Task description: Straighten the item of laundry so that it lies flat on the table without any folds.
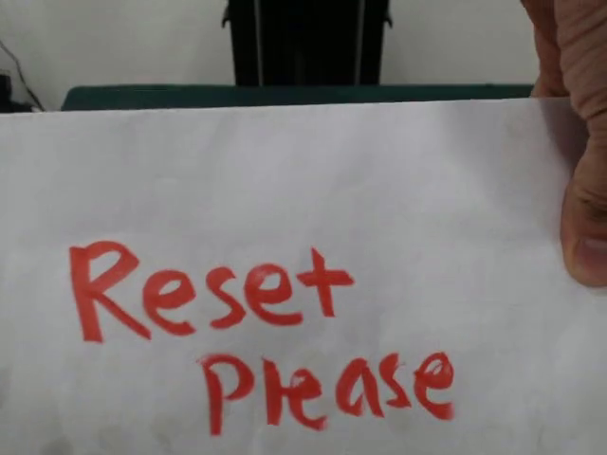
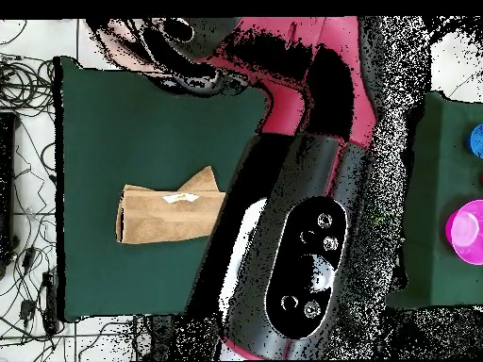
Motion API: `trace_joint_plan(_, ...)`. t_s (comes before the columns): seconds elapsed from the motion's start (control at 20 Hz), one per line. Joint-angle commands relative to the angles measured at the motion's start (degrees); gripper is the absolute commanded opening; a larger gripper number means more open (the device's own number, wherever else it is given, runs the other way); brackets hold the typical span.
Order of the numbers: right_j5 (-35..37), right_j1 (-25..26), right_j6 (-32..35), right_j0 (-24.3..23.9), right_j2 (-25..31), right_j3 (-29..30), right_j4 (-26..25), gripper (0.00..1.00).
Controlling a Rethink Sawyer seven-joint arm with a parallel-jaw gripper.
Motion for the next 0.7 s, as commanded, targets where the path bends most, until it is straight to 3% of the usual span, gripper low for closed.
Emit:
trace_joint_plan(0.05, 12.3, -8.0, -20.5, -6.5, 5.3, -9.0, -1.5, 1.00)
trace_joint_plan(0.5, 1.3, -10.5, -10.5, -6.5, 7.8, -8.4, -4.8, 1.00)
trace_joint_plan(0.7, 2.1, -10.0, -9.2, -7.1, 9.4, -10.3, -5.6, 1.00)
